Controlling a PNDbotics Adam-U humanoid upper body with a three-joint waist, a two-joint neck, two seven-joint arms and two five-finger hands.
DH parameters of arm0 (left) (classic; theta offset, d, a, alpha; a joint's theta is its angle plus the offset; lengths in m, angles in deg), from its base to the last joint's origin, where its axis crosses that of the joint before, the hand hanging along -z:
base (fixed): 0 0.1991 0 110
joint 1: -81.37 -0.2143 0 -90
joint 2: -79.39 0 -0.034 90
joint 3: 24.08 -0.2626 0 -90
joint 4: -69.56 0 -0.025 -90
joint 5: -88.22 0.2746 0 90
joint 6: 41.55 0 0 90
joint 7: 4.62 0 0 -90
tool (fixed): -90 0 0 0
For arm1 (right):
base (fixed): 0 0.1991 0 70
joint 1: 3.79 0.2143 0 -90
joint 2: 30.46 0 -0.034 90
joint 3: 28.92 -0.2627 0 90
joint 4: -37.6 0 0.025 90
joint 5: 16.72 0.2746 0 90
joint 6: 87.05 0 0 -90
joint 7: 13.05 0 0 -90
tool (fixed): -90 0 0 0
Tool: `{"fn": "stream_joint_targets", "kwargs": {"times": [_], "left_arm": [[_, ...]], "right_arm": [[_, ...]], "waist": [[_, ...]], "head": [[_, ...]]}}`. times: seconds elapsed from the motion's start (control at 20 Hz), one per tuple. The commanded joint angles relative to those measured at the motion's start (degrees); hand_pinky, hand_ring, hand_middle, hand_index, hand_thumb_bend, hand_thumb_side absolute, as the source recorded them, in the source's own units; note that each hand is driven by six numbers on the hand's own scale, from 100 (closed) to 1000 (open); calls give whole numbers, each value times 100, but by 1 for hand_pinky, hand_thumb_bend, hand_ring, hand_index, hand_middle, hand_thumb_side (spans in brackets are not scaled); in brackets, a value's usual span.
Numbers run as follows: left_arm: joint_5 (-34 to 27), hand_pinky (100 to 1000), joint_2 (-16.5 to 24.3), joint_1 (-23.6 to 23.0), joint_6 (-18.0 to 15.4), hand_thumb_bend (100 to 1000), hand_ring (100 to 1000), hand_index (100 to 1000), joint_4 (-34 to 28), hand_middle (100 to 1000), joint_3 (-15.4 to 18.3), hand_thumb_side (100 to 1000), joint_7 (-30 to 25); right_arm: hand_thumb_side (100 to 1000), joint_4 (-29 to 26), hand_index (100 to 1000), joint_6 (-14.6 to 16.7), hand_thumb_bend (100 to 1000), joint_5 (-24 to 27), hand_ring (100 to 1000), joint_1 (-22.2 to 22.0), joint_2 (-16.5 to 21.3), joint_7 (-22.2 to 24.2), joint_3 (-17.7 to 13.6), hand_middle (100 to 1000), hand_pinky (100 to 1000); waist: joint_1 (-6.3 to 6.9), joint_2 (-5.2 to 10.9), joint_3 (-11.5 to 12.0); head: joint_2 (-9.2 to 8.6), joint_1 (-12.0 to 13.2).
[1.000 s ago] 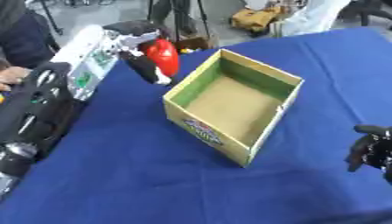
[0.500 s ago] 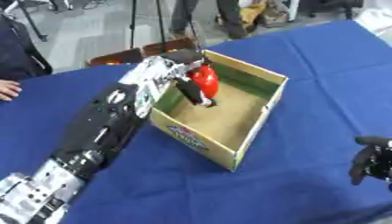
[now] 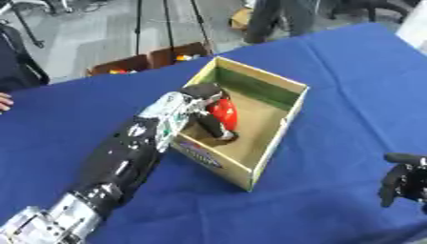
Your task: Pick up objects on the table and place them in the box.
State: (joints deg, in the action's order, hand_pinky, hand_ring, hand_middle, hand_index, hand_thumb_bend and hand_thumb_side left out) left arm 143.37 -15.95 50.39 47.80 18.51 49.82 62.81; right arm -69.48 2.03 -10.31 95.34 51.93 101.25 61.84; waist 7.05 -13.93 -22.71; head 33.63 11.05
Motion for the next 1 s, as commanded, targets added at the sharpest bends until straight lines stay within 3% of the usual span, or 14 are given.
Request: {"fn": "stream_joint_targets", "kwargs": {"times": [0.05,0.1,0.3,0.5,0.65,0.9,1.0], "left_arm": [[122,689,101,131,-58,1000,618,865,-321,673,96,742,223],[176,776,138,142,-52,1000,679,884,-455,717,88,763,306],[346,870,331,200,-92,1000,737,891,-1019,758,60,760,654],[80,787,557,139,-232,1000,656,843,-1596,703,121,742,1009],[-183,710,667,-109,-390,1000,594,798,-2032,654,422,733,1277],[-633,666,890,-793,-656,1000,563,773,-2765,622,1091,713,1728],[-813,656,959,-1084,-590,1000,556,767,-3058,618,1248,712,1908]], "right_arm": [[1000,-118,799,7,100,42,515,40,79,3,-14,518,438],[1000,-115,799,7,100,42,515,33,76,3,-14,518,438],[1000,-100,799,8,100,35,515,-15,65,-6,-29,518,438],[1000,-87,800,9,100,23,516,-74,48,-42,-71,519,438],[1000,-82,800,7,100,13,516,-115,18,-76,-108,519,438],[1000,-81,800,19,100,-21,516,-172,28,-154,-191,519,438],[1000,-90,800,24,100,-42,516,-174,35,-197,-234,519,438]], "waist": [[-55,97,22],[-65,108,39],[-115,153,152],[-167,207,359],[-237,246,577],[-305,254,1004],[-302,225,1152]], "head": [[-85,-9],[-87,-22],[-60,-101],[-16,-219],[23,-312],[59,-501],[52,-575]]}}
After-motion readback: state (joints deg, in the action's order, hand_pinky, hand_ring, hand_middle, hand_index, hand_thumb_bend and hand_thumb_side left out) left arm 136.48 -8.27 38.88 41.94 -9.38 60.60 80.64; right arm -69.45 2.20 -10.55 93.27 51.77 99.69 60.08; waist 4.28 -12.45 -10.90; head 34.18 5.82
